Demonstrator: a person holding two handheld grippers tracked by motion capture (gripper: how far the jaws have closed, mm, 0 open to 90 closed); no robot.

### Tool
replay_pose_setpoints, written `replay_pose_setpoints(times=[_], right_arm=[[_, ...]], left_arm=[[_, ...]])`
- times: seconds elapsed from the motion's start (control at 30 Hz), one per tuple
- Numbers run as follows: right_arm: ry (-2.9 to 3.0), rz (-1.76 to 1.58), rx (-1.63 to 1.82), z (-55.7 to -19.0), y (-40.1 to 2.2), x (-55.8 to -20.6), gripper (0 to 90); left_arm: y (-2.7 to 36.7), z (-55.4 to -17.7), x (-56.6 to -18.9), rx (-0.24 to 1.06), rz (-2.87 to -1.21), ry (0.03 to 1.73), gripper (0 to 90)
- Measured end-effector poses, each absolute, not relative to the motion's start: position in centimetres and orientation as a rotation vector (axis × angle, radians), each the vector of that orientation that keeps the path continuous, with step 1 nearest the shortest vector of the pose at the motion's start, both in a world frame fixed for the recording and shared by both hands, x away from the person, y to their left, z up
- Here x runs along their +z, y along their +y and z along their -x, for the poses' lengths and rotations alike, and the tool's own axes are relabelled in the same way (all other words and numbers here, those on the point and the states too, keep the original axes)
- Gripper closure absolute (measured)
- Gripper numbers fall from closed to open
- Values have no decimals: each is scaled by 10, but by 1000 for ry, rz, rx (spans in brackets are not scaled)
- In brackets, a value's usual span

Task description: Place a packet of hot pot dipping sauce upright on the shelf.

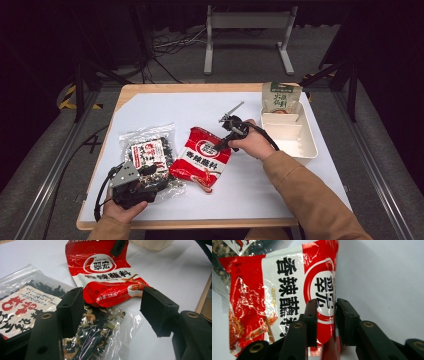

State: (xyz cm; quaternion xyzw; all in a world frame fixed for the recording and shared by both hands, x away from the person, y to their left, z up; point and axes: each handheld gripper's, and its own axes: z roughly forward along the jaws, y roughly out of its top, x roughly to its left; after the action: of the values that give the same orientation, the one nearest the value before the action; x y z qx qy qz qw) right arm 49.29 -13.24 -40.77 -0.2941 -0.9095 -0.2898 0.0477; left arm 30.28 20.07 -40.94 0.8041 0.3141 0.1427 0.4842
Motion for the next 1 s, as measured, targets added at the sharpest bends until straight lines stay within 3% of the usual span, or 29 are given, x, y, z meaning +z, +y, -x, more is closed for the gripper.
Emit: replay_pose_setpoints(times=[0.3,0.37,0.47,1.0], right_arm=[[-2789,844,-835,-495,-127,-418,770],[-2814,832,-810,-495,-124,-419,846],[-2816,838,-817,-496,-125,-417,881],[-2849,776,-897,-482,-136,-374,884]], left_arm=[[201,-303,-409,349,-1957,763,359],[201,-303,-409,347,-1953,765,358],[201,-303,-409,347,-1953,765,358],[201,-302,-409,346,-1949,776,358]])
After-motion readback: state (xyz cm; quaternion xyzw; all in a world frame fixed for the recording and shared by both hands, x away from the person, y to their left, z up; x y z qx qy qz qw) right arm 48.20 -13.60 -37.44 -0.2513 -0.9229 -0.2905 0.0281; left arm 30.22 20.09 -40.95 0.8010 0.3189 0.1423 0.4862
